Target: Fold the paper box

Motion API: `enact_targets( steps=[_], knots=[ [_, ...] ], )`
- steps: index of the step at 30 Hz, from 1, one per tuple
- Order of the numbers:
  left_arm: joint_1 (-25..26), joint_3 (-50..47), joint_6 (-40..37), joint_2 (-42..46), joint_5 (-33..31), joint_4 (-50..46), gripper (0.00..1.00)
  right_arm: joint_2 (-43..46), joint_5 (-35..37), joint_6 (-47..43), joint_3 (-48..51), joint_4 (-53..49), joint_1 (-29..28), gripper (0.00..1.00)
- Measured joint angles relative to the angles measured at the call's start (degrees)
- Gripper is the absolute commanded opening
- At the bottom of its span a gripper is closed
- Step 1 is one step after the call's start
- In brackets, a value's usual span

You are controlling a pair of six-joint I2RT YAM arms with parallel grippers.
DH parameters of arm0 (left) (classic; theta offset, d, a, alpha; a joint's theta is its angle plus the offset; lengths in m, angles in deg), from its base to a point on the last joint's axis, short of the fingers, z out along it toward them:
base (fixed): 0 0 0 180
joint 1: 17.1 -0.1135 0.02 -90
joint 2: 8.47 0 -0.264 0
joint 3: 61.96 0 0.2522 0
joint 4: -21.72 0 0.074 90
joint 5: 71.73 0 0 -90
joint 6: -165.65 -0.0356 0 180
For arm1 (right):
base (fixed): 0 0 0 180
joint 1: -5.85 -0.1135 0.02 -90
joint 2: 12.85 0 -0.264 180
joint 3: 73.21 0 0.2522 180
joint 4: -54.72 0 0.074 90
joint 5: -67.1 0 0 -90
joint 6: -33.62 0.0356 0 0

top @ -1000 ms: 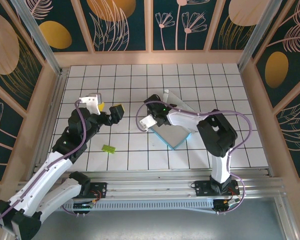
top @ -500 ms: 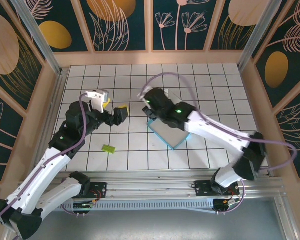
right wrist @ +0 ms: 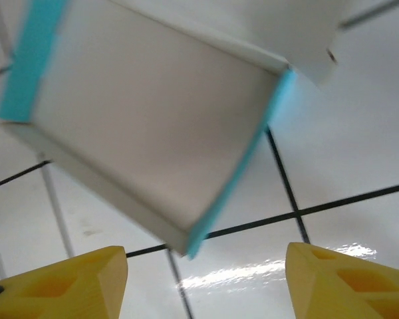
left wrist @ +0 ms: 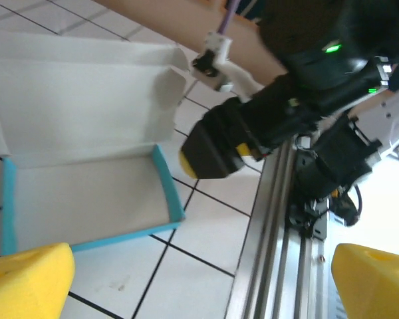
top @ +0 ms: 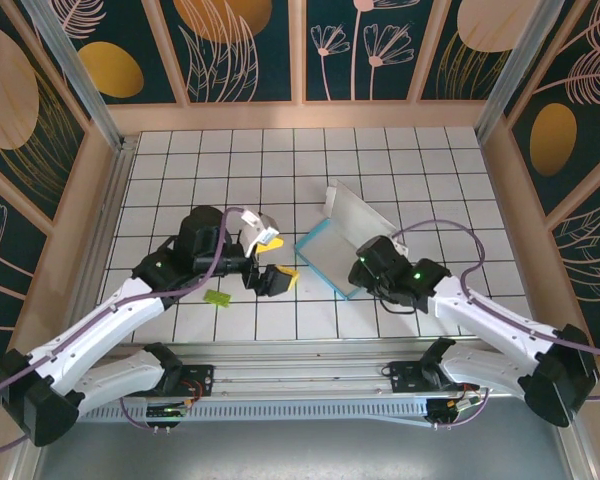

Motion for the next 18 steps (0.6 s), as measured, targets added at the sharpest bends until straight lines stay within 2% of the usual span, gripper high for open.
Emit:
enact_targets(
  steps=[7,10,15,18],
  knots=[
    [2.2,-2.2,-2.3,-0.7,-1.8,-2.8,0.99,-3.7,-3.8,0.9,9.8,16.6,5.4,0.64],
    [2.2,-2.2,-2.8,-0.7,-4.3,-2.9,0.99,-7.3,-4.0,1.4,11.1,23.7,5.8,0.53],
    [2.2,-2.1,-2.7,-0.8,-11.8,-1.7,0.99,-12.8,-2.2,0.1,10.9,28.6,6.3,0.25],
    [2.2,-0.9,-1.1,-2.6,-17.6,-0.7,0.99,-15.5,0.4,-3.3,8.4,28.3,6.5,0.16]
  ],
)
